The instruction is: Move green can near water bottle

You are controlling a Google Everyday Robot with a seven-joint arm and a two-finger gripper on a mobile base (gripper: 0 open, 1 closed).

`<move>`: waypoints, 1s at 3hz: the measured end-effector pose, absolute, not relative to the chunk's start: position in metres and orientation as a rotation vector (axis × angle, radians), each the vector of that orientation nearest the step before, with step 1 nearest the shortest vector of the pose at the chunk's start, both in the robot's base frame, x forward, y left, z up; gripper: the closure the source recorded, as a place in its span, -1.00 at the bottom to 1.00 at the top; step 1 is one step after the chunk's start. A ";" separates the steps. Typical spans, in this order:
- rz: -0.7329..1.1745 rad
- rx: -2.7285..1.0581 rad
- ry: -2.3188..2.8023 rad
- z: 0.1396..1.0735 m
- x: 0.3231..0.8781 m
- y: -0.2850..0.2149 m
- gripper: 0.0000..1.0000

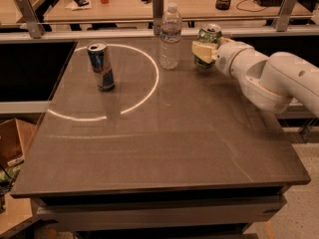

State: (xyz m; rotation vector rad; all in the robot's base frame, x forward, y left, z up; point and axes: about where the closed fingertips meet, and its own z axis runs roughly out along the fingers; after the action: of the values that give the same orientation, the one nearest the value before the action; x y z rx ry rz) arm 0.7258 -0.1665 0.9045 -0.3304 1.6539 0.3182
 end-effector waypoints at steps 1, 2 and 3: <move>0.365 -0.326 1.668 0.896 0.739 -0.151 1.00; 0.390 -0.351 1.671 0.887 0.748 -0.135 1.00; 0.368 -0.421 1.681 0.879 0.751 -0.123 0.65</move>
Offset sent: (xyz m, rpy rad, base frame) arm 0.0332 0.0443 -0.0286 0.0264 0.0401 0.0861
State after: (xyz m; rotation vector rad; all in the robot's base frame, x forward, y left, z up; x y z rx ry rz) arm 0.7508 -0.1226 0.8789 -0.4212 1.6815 0.3685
